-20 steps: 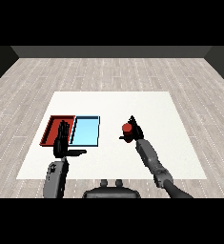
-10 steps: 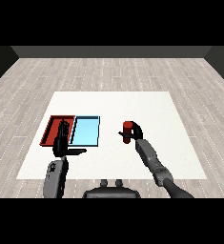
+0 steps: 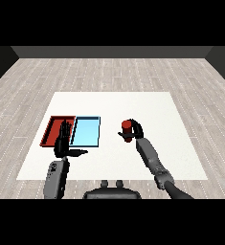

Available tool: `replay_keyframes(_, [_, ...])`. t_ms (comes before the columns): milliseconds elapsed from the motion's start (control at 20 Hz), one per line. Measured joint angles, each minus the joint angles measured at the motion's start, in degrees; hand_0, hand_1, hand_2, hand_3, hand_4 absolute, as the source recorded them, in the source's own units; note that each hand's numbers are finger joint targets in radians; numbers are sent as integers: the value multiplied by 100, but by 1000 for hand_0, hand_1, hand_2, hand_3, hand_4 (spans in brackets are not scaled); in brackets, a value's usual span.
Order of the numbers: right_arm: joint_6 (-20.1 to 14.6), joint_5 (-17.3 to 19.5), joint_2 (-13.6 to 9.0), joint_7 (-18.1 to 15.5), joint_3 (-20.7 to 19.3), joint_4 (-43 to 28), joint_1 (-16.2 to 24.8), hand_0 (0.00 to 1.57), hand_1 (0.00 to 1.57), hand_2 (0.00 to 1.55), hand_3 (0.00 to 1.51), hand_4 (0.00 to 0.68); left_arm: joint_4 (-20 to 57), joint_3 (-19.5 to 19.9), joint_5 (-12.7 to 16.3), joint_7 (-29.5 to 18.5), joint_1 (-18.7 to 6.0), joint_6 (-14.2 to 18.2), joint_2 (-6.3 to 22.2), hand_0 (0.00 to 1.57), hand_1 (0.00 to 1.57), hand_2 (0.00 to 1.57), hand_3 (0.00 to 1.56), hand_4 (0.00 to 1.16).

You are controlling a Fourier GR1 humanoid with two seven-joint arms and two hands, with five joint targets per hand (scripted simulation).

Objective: Pick the red can and put it in the red box

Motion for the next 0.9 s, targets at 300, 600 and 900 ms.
replay_keyframes(300, [-86, 126, -67, 252, 206, -1072, 298, 1433, 1433, 1427, 1377, 622, -202, -237, -107, 77, 187, -33, -70, 0, 0, 0, 0, 0])
replay_keyframes(600, [-13, 110, -189, 711, 388, -2520, 806, 1454, 1454, 1433, 1386, 655, -261, -657, -278, 326, 110, 198, -177, 0, 0, 0, 0, 0])
replay_keyframes(900, [-558, 51, -22, 1160, 1093, -3648, 1232, 1445, 1445, 1432, 1387, 651, -56, -1120, -302, 736, -165, 529, -236, 0, 0, 0, 0, 0])
